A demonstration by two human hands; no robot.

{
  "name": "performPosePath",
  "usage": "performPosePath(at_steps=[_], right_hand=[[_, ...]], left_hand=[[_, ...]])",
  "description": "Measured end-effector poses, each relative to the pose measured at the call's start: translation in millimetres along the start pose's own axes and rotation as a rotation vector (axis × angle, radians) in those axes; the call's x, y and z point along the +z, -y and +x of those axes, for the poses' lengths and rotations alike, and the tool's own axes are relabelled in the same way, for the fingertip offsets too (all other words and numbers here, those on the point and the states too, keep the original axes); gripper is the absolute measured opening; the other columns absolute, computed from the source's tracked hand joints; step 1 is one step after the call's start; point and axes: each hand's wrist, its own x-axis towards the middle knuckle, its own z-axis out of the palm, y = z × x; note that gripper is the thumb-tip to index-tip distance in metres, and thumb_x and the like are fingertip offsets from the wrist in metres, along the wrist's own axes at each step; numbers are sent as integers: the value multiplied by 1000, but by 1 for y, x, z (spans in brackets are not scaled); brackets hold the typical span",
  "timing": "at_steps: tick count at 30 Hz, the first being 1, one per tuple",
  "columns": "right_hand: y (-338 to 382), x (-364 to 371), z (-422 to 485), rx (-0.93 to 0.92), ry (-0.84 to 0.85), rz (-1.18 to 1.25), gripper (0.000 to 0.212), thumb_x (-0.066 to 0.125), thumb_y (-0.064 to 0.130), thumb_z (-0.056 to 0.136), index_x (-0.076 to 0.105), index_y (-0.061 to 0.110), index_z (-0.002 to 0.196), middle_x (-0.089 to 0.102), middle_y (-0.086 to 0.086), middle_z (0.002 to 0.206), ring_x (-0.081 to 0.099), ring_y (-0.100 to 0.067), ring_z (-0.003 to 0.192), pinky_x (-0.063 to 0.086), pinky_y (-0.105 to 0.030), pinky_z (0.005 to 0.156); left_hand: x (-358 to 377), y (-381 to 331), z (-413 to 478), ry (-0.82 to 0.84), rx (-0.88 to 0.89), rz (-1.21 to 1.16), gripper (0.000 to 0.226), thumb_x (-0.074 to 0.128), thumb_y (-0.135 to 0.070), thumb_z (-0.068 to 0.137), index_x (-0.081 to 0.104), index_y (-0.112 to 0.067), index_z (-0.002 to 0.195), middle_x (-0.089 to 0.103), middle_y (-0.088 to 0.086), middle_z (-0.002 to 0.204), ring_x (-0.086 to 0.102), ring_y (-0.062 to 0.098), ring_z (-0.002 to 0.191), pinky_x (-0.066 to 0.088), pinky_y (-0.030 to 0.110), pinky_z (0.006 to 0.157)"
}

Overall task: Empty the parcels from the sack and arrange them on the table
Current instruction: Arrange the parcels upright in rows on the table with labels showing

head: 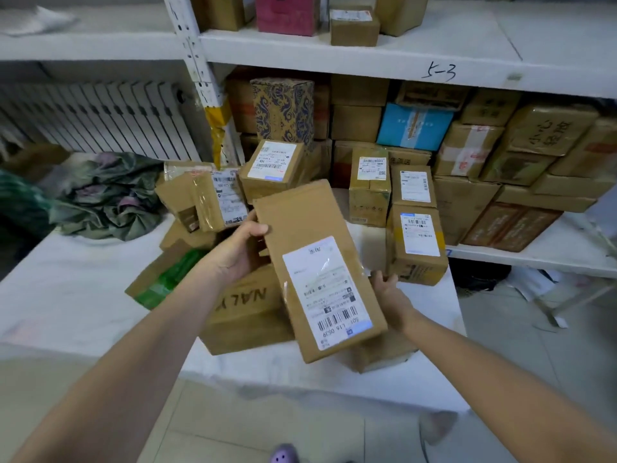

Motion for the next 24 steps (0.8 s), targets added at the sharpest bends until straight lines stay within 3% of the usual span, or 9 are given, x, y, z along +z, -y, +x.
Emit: performPosePath(at_steps=[2,6,8,9,13,16,18,22,24], right_hand=[[6,3,-4,-25,15,-14,49,42,27,93,30,-1,131,35,-25,131,49,-40,115,46,-50,91],[37,0,-4,94,88,35,95,38,60,65,26,5,141,27,-18,140,38,-37,129,41,-46,99],[50,9,-5,195,96,76,109,51,74,65,19,8,145,21,-18,143,44,-35,128,40,-43,99],[52,14,-8,242,93,112,108,58,72,69,16,8,146,21,-18,144,46,-36,127,40,-42,98],[50,30,-24,351,-112,269,93,70,59,72,26,11,138,28,-17,134,51,-42,117,44,-45,94],[67,41,-29,231,-274,415,78,73,32,80,30,2,137,30,-22,134,46,-43,119,39,-42,98],[81,53,-34,148,-269,398,71,72,16,82,33,-5,137,31,-27,136,40,-39,123,36,-36,99],[94,61,-41,184,-131,209,52,55,31,84,47,-4,122,44,-26,126,46,-38,114,39,-33,92],[101,55,-45,185,-112,192,36,51,24,91,54,-1,117,54,-22,122,49,-32,113,40,-31,90]], left_hand=[[-12,-3,-6,-23,34,-26,75,66,-30,42,53,-24,116,66,1,94,62,18,85,51,35,75],[-48,-1,-19,-31,40,-33,92,65,-32,45,45,-19,133,63,2,100,60,19,88,51,32,73],[-64,3,-19,-14,25,-48,100,66,-30,47,39,-15,142,61,6,108,58,23,95,46,38,83],[-67,5,-19,3,20,-48,102,66,-29,47,37,-13,144,60,8,110,57,24,99,45,39,87],[-67,3,-21,48,-17,-48,103,67,-29,46,39,-14,144,60,8,113,56,25,104,45,40,90],[-93,-10,-32,41,-21,-77,98,67,-32,47,42,-14,141,60,8,115,56,24,103,45,39,87],[-116,-13,-39,32,-24,-86,94,67,-34,48,45,-17,138,60,7,110,56,23,98,44,38,82],[-128,-16,-48,42,-42,-65,86,65,-37,42,48,-21,124,61,1,88,60,12,68,42,29,65],[-125,-15,-50,39,-51,-64,86,65,-36,38,49,-18,121,60,0,81,60,8,55,48,22,52]])
